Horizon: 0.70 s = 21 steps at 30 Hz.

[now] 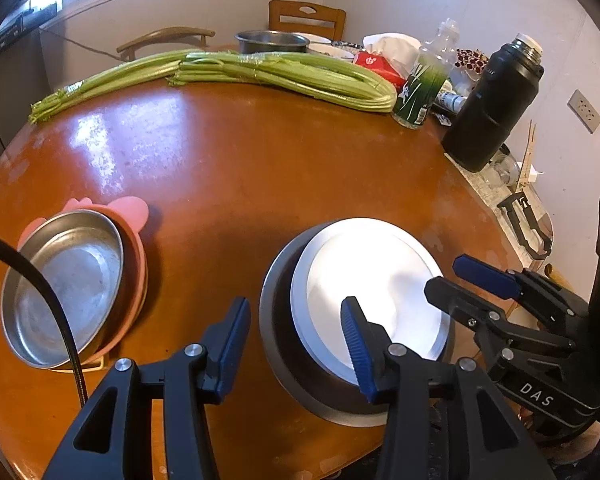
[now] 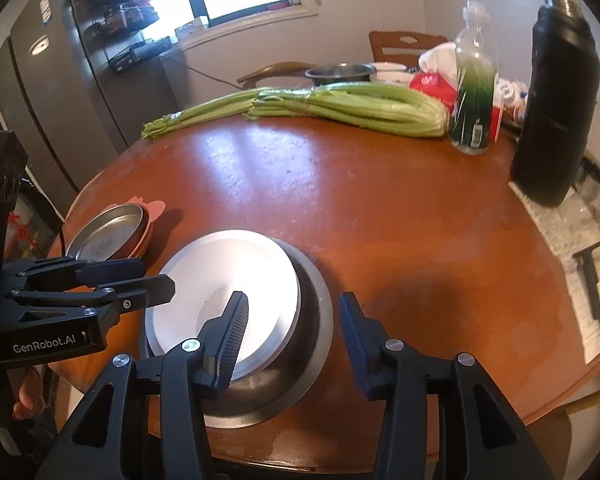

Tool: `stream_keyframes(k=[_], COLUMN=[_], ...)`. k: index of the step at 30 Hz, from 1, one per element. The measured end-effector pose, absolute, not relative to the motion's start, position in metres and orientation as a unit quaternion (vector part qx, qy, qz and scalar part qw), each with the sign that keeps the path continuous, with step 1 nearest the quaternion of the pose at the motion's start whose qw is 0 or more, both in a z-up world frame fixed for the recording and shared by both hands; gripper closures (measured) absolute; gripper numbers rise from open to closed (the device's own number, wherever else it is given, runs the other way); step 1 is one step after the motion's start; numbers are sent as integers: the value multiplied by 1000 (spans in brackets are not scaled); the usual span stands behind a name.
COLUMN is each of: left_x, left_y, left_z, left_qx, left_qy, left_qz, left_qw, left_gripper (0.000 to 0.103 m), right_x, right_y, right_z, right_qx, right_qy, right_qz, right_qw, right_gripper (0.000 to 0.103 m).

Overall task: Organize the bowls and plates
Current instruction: 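Lower the second noodle bowl into the first noodle bowl with both tools, then grasp opposite sides of the deep steel bowl rim with both tools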

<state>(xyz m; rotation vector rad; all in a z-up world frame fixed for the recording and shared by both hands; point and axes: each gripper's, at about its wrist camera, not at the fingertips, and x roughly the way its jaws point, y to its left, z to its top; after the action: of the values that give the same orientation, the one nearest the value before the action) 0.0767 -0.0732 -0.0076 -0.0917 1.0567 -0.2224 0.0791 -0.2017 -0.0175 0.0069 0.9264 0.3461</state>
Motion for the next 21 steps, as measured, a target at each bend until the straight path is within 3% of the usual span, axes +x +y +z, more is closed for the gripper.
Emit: stream_keyframes(k=[6, 9, 21], left_x=[86, 90, 96], left_y=[-74, -76, -82], left_z=[-25, -34, -43], left_qx=[-57, -59, -65], left_qy=[523, 533, 537], left_qz=[-105, -106, -115], left_qw=[844, 837, 833], left_gripper=[56, 56, 56], right_x=[86, 89, 93], right_y=[-202, -202, -194], right_z=[-34, -42, -51], right_qx=[16, 30, 35], right_qy=[471, 482, 492], right_qz=[169, 175, 185], right_qw=[865, 858, 850], right_gripper=[53, 46, 43])
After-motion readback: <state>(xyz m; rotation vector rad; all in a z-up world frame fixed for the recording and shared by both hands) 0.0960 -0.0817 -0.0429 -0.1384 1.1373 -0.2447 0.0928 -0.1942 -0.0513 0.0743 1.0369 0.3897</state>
